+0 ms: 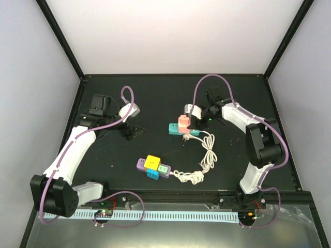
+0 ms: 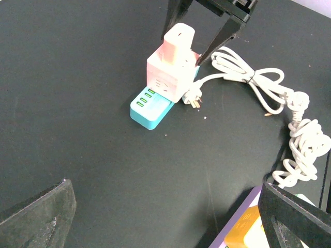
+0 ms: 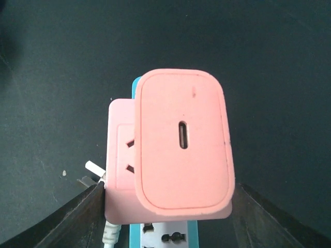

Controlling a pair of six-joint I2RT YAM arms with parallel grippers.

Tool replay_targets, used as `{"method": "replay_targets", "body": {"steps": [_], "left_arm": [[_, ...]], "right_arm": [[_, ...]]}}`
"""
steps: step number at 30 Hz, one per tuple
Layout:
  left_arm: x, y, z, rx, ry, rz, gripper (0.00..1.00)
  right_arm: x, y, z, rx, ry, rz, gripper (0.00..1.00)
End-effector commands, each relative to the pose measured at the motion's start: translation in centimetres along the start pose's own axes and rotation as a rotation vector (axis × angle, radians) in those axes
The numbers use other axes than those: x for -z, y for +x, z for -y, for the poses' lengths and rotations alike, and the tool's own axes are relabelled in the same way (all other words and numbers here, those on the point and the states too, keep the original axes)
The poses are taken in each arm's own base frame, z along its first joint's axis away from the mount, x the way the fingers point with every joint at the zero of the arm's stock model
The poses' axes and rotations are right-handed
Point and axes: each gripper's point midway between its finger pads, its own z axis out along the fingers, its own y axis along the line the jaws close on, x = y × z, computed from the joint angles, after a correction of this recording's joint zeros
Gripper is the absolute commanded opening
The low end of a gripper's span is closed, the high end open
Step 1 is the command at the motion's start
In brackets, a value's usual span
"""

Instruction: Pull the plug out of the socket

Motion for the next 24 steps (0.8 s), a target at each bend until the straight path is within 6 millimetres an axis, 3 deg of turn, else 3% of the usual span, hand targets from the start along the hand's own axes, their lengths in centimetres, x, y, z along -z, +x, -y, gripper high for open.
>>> {"method": "replay_targets", "body": {"steps": [1,4,17,24], "left_arm": [[0.8,-1.7,0.6,-0.046,0.006,0.030,0.99],[0.9,-1.7,0.6,-0.052,0.004,0.029,0.99],[-0.9,-1.0,1.3,-0.115,0.065,0.018,0.99],[-2.1,-0.8,1.8,-0.131,0.114,0.011,0.99]], "right_arm": [[-0.7,-1.3,-0.6,0.000,-0.044,0.034,0.62],[-1.4,-1.5,-1.4,0.013,-0.049,0.033,0.55],[-3.4,-1.6,-4.1,0.074,-0.054,-0.075,0.55],[-4.0,-3.7,-4.9,0.049,-0.065,-0.054,0.56]]}}
